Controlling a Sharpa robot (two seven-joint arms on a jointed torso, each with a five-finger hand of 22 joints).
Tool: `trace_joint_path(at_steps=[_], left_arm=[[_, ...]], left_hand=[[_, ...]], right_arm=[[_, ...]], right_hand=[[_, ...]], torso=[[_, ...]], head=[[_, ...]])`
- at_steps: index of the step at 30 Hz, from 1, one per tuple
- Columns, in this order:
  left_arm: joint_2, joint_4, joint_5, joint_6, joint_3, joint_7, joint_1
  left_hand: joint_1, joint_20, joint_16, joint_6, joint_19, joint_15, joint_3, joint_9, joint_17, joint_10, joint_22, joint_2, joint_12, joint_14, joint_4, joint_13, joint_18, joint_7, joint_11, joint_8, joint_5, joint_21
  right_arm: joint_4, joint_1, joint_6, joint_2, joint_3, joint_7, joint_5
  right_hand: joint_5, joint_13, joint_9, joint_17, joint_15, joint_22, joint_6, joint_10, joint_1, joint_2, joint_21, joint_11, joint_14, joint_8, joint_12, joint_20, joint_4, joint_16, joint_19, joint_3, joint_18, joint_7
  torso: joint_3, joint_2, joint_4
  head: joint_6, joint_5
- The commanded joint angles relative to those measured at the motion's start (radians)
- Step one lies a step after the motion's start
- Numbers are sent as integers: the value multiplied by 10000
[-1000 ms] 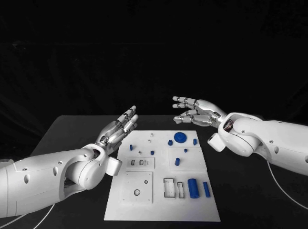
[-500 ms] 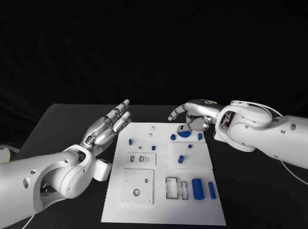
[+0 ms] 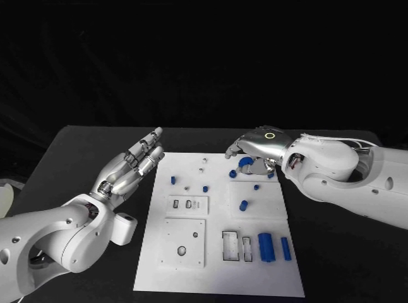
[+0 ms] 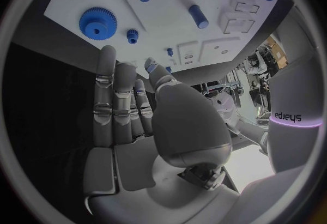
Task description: Assemble the parts on the task board
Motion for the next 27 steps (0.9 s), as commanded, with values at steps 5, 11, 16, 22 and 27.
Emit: trace_joint_path(at_steps=[5,11,16,22,27], left_arm=[[-1,54,-1,32,20,216,29],[-8,35,342,132,26,188,40],[-14,68,662,249,28,142,46],[23,45,874,372,32,89,55],[51,-3,913,469,36,27,65]], left_hand=[[206,42,57,36,-19,57,-17,6,11,18,28,20,11,21,4,7,70,110,22,40,197,21],[280,66,61,46,-8,74,0,6,13,26,35,17,13,24,-4,9,77,139,71,38,274,32],[336,84,62,73,-3,89,16,10,13,26,37,15,13,24,-9,9,80,188,118,41,336,36],[370,92,61,89,-5,99,26,12,11,21,36,14,12,21,-12,8,80,220,150,44,370,34],[406,103,59,86,-5,116,37,11,10,14,36,16,10,18,-13,7,78,233,224,42,392,35]], right_arm=[[-148,-27,-102,79,10,-446,-987],[-516,-172,56,210,9,-363,-928],[-827,-296,139,351,8,-247,-738],[-1176,-440,133,564,8,-47,-511],[-1368,-552,73,699,8,80,-334]], right_hand=[[-16,33,8,1267,-64,273,271,304,-35,-294,256,-64,263,-205,-184,-27,177,1121,160,436,32,208],[151,25,19,1307,-91,407,567,384,22,-372,337,-85,180,-236,-321,-46,207,1163,99,706,33,357],[227,5,-43,1375,-63,477,592,400,3,-425,376,-26,164,-338,-439,-40,242,1215,63,830,28,453],[210,-12,-111,1516,-19,540,602,448,-39,-458,414,22,183,-432,-539,-26,292,1328,38,924,24,543],[145,-26,-239,1592,39,628,546,559,-89,-526,461,94,175,-595,-654,13,352,1392,-3,1033,16,644]], torso=[[-38,19,23],[-65,0,28],[-79,-20,48],[-108,-15,62],[-124,-1,72]], head=[[-109,-6],[-168,-5],[-218,11],[-271,36],[-295,61]])
